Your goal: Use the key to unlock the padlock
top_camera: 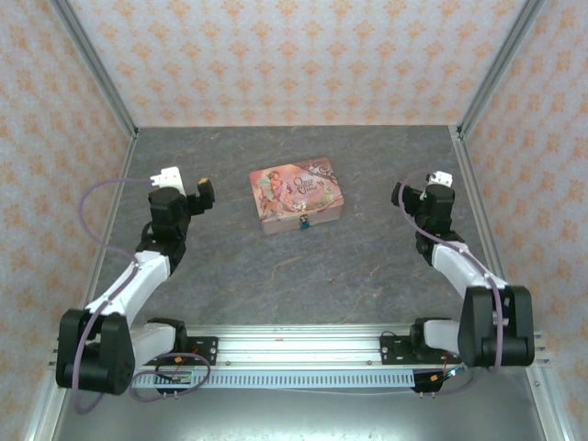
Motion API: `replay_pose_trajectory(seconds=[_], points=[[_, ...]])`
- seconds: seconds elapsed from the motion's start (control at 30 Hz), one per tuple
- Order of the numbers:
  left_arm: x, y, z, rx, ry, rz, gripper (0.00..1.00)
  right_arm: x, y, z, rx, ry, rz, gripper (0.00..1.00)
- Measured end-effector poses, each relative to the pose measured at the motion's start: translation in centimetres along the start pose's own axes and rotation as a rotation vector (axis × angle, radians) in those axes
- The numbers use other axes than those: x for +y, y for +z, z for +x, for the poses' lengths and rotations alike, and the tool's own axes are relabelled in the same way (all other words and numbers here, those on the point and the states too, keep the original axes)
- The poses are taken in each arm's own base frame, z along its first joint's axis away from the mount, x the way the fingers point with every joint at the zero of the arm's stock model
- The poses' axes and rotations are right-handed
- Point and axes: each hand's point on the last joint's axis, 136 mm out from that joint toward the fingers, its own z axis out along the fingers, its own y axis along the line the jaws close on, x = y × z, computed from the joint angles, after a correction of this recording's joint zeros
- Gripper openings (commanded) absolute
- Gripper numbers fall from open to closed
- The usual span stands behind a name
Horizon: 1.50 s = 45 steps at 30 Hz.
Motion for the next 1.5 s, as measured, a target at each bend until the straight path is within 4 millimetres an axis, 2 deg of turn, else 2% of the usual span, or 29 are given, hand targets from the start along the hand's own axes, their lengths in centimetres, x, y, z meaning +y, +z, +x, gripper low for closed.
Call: replay_pose_trajectory(seconds=[0.07,0.13,0.23,0.37,0.43,0.6,0.7,0.87,1.07,1.3,1.5], points=[[-1.2,-0.7,-1.3,0.005,-0.078,0.058,0.97,1.0,-1.3,0.0,0.04,0.03,-0.033,0.99],[-2.5,-1.3,-0.9,0.043,-0.151,0.117,0.96,2.4,-2.5,0.9,0.1,0.062,-0.08,0.99],[-5.3,-2.2,1.8,0.161,-0.228,0.203,0.95,5.2,-4.6,3.6,0.224,0.097,-0.156,0.99],[-10.5,-4.5,6.8,0.33,-0.278,0.345,0.93,9.2,-7.5,9.1,0.435,0.096,-0.247,0.88],[-12.2,-5.5,8.8,0.395,-0.292,0.391,0.93,10.7,-8.9,12.0,0.531,0.091,-0.284,0.84],[-14.7,-7.0,11.2,0.48,-0.316,0.436,0.93,12.8,-12.1,18.0,0.74,0.033,-0.309,0.73],[-15.8,-7.4,11.9,0.504,-0.319,0.461,0.92,13.4,-13.0,20.2,0.812,0.007,-0.304,0.67],[-16.7,-7.4,13.5,0.544,-0.312,0.46,0.92,13.8,-13.8,23.3,0.901,-0.038,-0.273,0.61],[-17.0,-7.5,13.9,0.555,-0.313,0.456,0.93,13.8,-14.5,25.7,0.94,-0.101,-0.225,0.53],[-17.1,-7.1,13.5,0.542,-0.313,0.443,0.93,14.8,-14.3,25.9,0.911,-0.123,-0.187,0.49],[-17.2,-6.8,13.0,0.524,-0.315,0.436,0.93,15.9,-14.1,26.4,0.902,-0.166,-0.156,0.41]])
